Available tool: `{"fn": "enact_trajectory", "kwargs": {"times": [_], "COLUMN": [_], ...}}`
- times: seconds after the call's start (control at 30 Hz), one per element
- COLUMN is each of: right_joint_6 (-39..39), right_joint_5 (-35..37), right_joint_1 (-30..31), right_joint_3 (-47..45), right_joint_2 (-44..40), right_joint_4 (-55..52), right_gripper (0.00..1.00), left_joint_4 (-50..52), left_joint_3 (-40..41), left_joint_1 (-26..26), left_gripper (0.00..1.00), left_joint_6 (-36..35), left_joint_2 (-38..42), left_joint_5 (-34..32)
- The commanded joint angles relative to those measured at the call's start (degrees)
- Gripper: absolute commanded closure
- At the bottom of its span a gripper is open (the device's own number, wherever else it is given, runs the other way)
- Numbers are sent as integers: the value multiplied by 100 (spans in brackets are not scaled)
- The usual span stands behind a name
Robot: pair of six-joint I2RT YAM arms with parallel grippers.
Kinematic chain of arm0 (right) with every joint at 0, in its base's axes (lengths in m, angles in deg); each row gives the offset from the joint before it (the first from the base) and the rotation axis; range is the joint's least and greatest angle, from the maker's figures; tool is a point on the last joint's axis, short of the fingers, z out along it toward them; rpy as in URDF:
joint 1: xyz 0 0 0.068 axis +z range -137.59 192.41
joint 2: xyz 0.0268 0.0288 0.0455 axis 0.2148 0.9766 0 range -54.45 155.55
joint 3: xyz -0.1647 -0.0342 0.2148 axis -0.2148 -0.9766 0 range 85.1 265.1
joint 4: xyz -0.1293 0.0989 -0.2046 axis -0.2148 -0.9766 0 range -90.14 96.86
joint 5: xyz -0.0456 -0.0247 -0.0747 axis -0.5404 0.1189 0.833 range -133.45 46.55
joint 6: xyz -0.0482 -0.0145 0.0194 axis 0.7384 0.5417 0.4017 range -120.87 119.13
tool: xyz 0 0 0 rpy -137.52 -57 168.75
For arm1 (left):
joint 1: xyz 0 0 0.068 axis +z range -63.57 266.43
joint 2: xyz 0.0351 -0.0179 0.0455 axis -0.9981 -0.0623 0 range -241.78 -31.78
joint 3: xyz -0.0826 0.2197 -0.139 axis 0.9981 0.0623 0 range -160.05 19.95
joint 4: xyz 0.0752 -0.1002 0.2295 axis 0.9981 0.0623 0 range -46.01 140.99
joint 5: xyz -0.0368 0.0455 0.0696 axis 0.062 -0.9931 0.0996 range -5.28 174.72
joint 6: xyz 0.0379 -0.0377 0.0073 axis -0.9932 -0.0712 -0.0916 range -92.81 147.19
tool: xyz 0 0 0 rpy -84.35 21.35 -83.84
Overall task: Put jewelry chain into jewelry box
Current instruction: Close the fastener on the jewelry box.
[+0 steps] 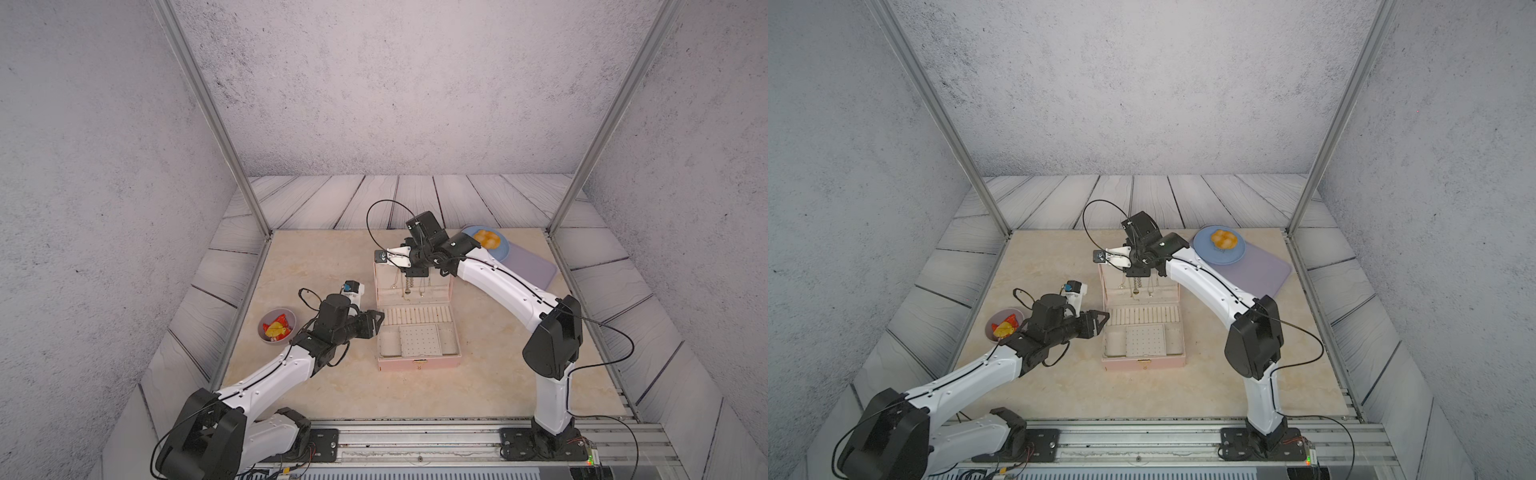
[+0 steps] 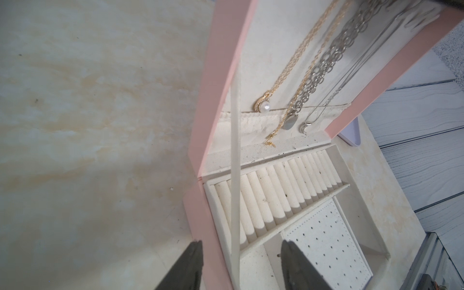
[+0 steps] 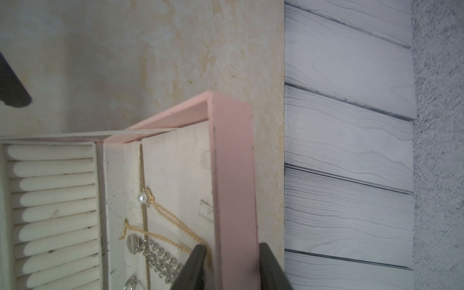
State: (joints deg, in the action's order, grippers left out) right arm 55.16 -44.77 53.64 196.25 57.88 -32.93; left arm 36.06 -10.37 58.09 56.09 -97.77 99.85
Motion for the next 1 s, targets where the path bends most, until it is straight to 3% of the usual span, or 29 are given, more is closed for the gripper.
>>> {"fn": "enact_trajectory", "kwargs": {"times": [0.0, 0.3, 0.43, 0.77, 0.8, 0.87, 0.97], "right_joint_6": [-22, 42, 48, 47, 6, -40, -22], "right_joint_5": [128, 255, 358, 406, 405, 388, 429], "right_joint_1": [34, 34, 34, 34, 34, 35, 34], "right_joint_3": [94, 25, -10, -3, 17, 29, 46], "right_joint_2": [117, 143, 150, 115, 95, 37, -85], "right_joint_4": [-169, -137, -76, -9, 33, 138, 416], "right_gripper": [70, 82, 100, 100, 97, 69, 45], "left_joint_4": [36, 35, 44, 65, 74, 83, 115], "left_joint_3": [84, 91, 90, 92, 89, 97, 115], "left_joint_1": [36, 39, 39, 39, 39, 39, 38], "left_gripper": [44, 44, 44, 44, 43, 43, 42], "left_joint_6": [-60, -70, -82, -133, -151, -178, -207], "left_joint_2": [6, 8, 8, 93, 120, 188, 307], "left_joint_5": [29, 16, 7, -17, -19, -24, -67]}}
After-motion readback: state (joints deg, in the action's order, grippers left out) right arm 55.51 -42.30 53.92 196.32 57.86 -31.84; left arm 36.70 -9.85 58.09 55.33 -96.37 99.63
